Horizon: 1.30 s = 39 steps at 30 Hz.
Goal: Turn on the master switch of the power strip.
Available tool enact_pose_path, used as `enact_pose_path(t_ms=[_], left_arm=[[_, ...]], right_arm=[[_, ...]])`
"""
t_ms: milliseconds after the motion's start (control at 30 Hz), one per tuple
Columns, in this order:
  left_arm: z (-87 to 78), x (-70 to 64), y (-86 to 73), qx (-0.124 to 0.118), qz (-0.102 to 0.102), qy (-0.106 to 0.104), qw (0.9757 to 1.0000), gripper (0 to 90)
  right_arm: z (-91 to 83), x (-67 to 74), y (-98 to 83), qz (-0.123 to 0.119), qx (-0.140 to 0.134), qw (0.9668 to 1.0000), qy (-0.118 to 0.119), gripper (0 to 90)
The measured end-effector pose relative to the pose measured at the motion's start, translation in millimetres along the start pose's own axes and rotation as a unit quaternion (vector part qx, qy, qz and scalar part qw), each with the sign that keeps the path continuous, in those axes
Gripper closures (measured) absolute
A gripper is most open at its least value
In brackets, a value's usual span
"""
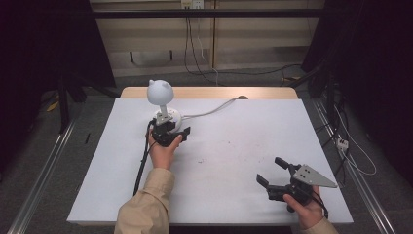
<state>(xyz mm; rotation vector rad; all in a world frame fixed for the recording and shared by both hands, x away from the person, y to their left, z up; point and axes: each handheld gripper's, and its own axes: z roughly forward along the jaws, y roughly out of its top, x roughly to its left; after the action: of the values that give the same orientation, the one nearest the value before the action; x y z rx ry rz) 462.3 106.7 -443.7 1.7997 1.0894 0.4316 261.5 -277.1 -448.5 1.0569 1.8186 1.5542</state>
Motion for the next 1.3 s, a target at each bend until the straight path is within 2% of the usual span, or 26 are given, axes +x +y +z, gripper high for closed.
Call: enact_pose_path(t_ms=[33, 100, 200, 300, 367, 433, 833, 933, 1133, 1267, 1300], left_arm=[[-1.1, 0.4, -0.2, 0.001, 0.0, -0.003, 1.0, 31.8], [-3.0, 0.1, -0.7, 0.0, -0.012, -0.008, 0.9999, 28.6], [-6.7, 0.8, -0.2, 0.001, -0.008, -0.011, 0.9999, 24.9], [-10.1, 1.2, 0.0, -0.001, -0.016, -0.016, 0.9997, 21.2], [-12.5, 0.5, 0.2, 0.008, -0.011, -0.029, 0.9995, 19.5], [-14.7, -1.2, 0.5, 0.012, -0.005, -0.031, 0.9994, 16.0], [-29.7, -8.3, -2.0, 0.008, 0.016, -0.05, 0.9986, 11.0], [-34.0, -8.8, -3.1, 0.005, 0.011, -0.056, 0.9984, 10.0], [-42.1, -7.8, -5.0, 0.008, 0.021, -0.063, 0.9977, 8.9], [-46.9, -7.4, -6.8, 0.003, 0.017, -0.067, 0.9976, 8.4], [-48.3, -6.6, -7.1, 0.006, 0.022, -0.067, 0.9975, 8.4]], right_arm=[[0.0, -0.1, 0.0, 0.001, 0.0, 1.0, 0.0, 8.0], [0.1, 0.0, 0.1, 0.003, -0.002, 1.0, -0.001, 8.0], [0.2, -0.5, 0.0, -0.001, 0.0, 1.0, 0.0, 8.0], [0.5, 0.0, 0.3, 0.004, -0.002, 1.0, 0.0, 8.0], [0.5, -0.8, 0.4, 0.001, -0.001, 1.0, 0.0, 8.0], [0.8, -0.8, 0.6, 0.001, 0.0, 1.0, 0.001, 8.0], [1.2, -1.8, 2.2, 0.002, -0.004, 1.0, 0.002, 8.0], [1.0, -3.5, 1.6, 0.007, -0.003, 1.0, 0.0, 8.0], [1.1, -2.6, 1.3, 0.008, -0.002, 1.0, 0.0, 8.0], [1.2, -2.0, 1.3, 0.012, -0.002, 0.9999, 0.0, 8.0], [1.2, -2.1, 1.3, 0.012, -0.003, 0.9999, 0.0, 8.0]])
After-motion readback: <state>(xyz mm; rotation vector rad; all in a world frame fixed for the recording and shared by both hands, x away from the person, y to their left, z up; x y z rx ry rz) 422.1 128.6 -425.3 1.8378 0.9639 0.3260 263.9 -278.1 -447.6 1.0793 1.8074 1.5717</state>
